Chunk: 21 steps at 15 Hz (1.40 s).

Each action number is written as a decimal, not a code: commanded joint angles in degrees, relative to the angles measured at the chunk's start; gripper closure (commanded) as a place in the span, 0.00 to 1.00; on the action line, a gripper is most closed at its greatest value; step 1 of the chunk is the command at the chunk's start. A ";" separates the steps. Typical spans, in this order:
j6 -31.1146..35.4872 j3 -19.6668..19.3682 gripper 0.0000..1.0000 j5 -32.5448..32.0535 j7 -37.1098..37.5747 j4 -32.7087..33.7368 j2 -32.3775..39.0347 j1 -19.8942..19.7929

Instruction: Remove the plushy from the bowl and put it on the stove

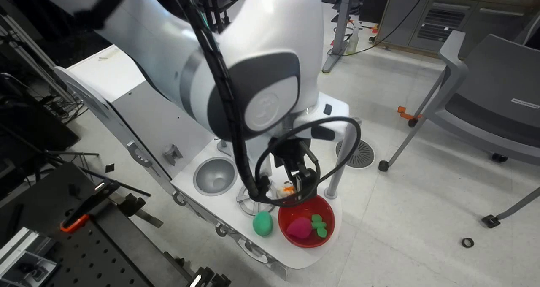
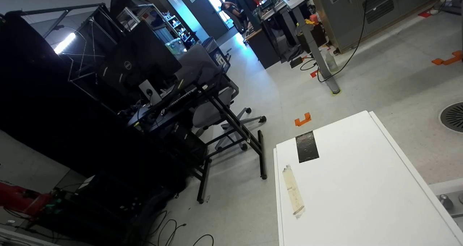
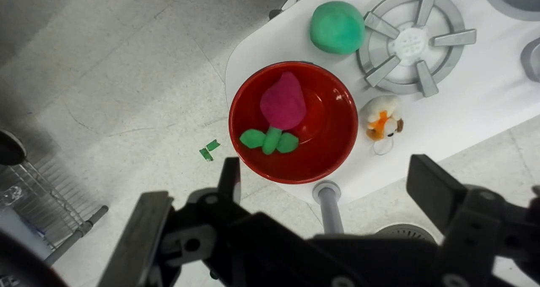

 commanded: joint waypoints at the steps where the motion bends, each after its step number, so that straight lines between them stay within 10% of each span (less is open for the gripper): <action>1: 2.81 -1.21 0.00 3.00 0.78 8.74 10.42 -0.46; 21: -7.71 -3.59 0.00 8.92 10.88 47.48 44.53 -1.89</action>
